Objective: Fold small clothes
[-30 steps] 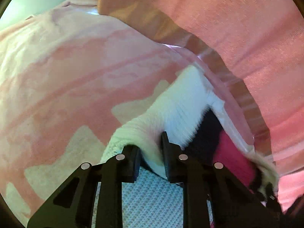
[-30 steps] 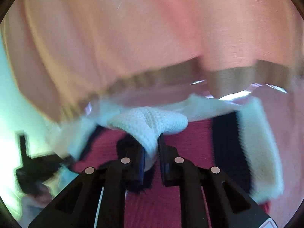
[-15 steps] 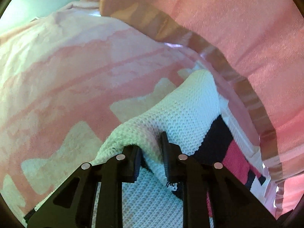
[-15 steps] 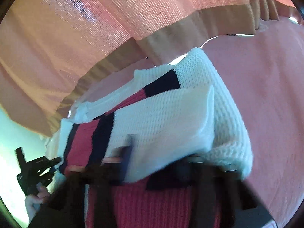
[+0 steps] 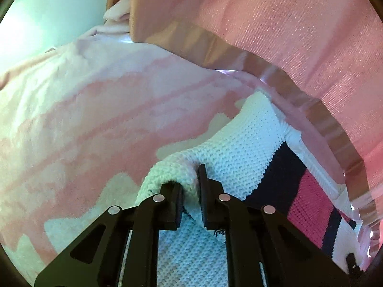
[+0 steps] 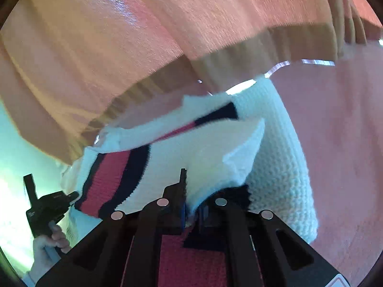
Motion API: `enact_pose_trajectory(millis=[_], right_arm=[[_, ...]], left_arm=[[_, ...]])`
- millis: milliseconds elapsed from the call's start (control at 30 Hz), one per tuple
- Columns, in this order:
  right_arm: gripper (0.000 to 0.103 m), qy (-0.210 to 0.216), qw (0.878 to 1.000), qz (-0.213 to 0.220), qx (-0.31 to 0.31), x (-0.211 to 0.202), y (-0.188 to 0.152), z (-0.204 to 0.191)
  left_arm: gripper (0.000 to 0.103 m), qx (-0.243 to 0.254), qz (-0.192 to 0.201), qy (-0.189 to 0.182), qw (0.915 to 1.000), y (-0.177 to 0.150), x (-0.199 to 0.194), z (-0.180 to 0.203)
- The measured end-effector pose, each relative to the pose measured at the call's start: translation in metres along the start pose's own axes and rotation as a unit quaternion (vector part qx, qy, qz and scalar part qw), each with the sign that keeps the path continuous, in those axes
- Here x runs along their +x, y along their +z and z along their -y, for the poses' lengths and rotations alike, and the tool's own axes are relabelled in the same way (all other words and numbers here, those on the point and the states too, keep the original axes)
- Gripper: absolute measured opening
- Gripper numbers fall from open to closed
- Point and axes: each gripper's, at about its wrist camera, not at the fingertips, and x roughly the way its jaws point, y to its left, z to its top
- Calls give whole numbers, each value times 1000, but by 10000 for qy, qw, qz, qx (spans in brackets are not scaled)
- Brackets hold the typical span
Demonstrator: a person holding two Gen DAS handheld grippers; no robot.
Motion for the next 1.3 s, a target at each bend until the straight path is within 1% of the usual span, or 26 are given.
enact_pose_trajectory(millis=[33,67,100,133,167,233,267,367,433,467,533,600,667,767,800,833,933,1000,1033,1067,1100,1133,1167,1233,1267,1300], right_arm=[[9,-163,9997,-139,-113,8,-1,1],[7,-312,9983,-426,-227,21,-3,6],[8,-191,9990,-370,-141,17,-3,10],[11,-209,9988,-420,-101,12,-1,9],[19,-307,9987,-409,-78,1,1,5],[27,-370,9990,-151,-181,-37,-5,-4],[35,-397,9990,-68,-202,-52,-9,-5],[40,-615,9975,96,-328,-106,-37,-10],[48,-721,9966,85,-400,-129,-65,-6],[49,-755,9964,25,-374,-138,-80,-1],[49,-777,9965,-119,-300,-141,-96,9],[49,-820,9962,-154,-244,-137,-92,13],[49,-656,9978,-71,-68,-129,-75,16],[50,-682,9976,99,89,-109,-40,21],[50,-838,9963,155,85,-100,-29,22],[54,-955,9952,206,81,-95,-22,24],[57,-945,9951,84,270,-67,-7,34],[57,-910,9946,-213,461,-40,-5,41],[55,-902,9943,-297,494,-33,-5,43],[50,-895,9943,-319,485,-26,-7,43],[20,-859,9952,-255,382,-26,-6,39],[19,-762,9966,-200,224,-30,-3,31],[18,-846,9963,142,16,-45,1,20],[18,-843,9942,620,-259,-68,6,9],[18,-968,9922,713,-340,-71,6,12],[18,-1118,9915,534,-393,-61,4,18]], left_arm=[[13,-6,-52,8,10000,0,4,-2],[13,26,-39,16,10000,0,7,-3],[13,87,-8,23,10000,-1,8,-2],[14,197,-4,55,9998,-1,7,0],[14,275,-6,53,9996,-2,5,2],[15,449,-32,-57,9990,-3,0,3],[17,599,-98,-191,9980,-4,-7,4],[29,925,-61,-392,9949,-8,-30,4],[46,1207,178,-322,9920,-15,-52,4],[57,1327,330,-264,9903,-19,-62,4],[62,1545,500,-235,9865,-26,-77,4],[66,1615,461,-228,9855,-30,-82,4],[66,1419,401,-330,9885,-29,-83,3],[66,1142,347,-321,9923,-24,-75,5],[66,1088,359,-295,9930,-23,-72,7],[66,1060,360,-240,9934,-21,-67,9],[66,912,222,63,9956,-12,-41,12],[65,693,42,223,9973,-7,-17,10],[61,632,-28,314,9975,-6,-9,9],[48,581,-112,387,9975,-5,3,8],[43,573,-124,418,9974,-4,6,8],[38,600,-51,434,9972,-2,7,11],[33,636,16,503,9967,1,5,14],[31,592,166,646,9960,8,1,16],[31,543,156,706,9959,8,3,14],[31,539,77,752,9957,6,8,12]])
